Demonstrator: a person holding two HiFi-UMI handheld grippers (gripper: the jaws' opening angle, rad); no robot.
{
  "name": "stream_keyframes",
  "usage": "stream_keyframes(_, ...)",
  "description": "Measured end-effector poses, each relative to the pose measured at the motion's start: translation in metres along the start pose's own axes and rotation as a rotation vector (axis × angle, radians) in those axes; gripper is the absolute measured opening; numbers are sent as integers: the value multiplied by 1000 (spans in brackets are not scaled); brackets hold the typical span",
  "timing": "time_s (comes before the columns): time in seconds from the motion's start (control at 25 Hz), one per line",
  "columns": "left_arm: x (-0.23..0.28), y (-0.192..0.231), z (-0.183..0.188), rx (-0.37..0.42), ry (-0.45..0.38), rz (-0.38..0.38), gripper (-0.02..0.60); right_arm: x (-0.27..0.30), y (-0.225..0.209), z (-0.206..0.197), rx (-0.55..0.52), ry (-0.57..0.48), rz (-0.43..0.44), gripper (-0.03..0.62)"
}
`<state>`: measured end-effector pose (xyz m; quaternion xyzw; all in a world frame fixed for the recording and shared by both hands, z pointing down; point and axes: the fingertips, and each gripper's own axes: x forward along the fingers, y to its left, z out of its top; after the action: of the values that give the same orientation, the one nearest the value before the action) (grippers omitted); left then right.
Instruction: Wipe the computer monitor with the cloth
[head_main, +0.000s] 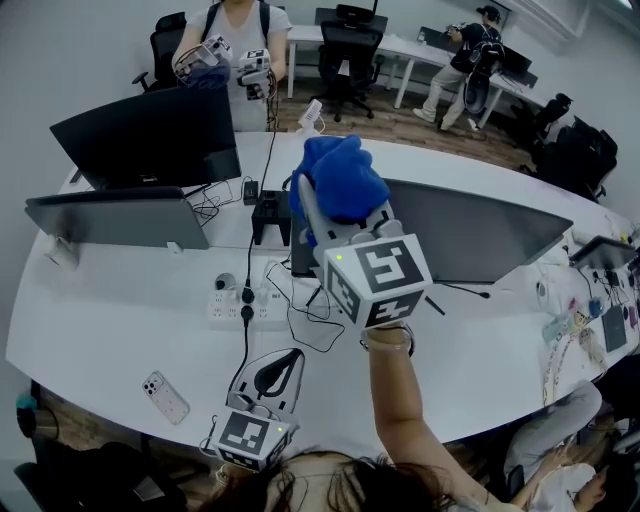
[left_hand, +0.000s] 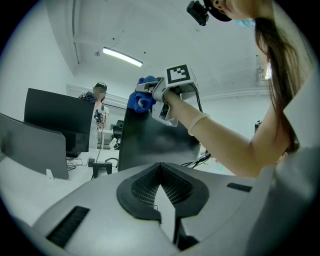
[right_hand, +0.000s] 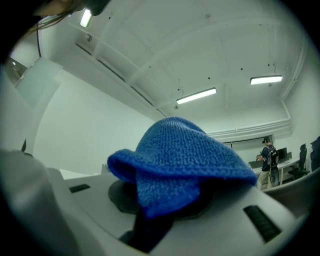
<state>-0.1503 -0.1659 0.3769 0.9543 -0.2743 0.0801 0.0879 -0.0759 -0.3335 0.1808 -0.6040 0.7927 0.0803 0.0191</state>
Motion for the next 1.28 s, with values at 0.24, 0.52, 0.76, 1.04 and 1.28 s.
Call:
stream_keyframes(0.24, 7, -8, -2, 13, 8, 0, 9, -5, -11, 0, 28, -4, 1, 97)
stream_keyframes(0.52, 13, -19, -6, -8, 12, -20, 9, -8, -17, 0, 7, 7, -6, 97)
stream_keyframes(0.76, 18, -25, -7, -14, 12, -26, 9, -10, -21, -2, -13, 20, -10, 97)
stream_keyframes(1.04, 25, -36, -8, -24, 26, -16, 9, -16, -28, -2, -17, 18, -6, 97)
stream_keyframes(1.28, 33, -49, -6, -33, 25, -8, 9, -23, -38, -3, -19, 22, -4, 97)
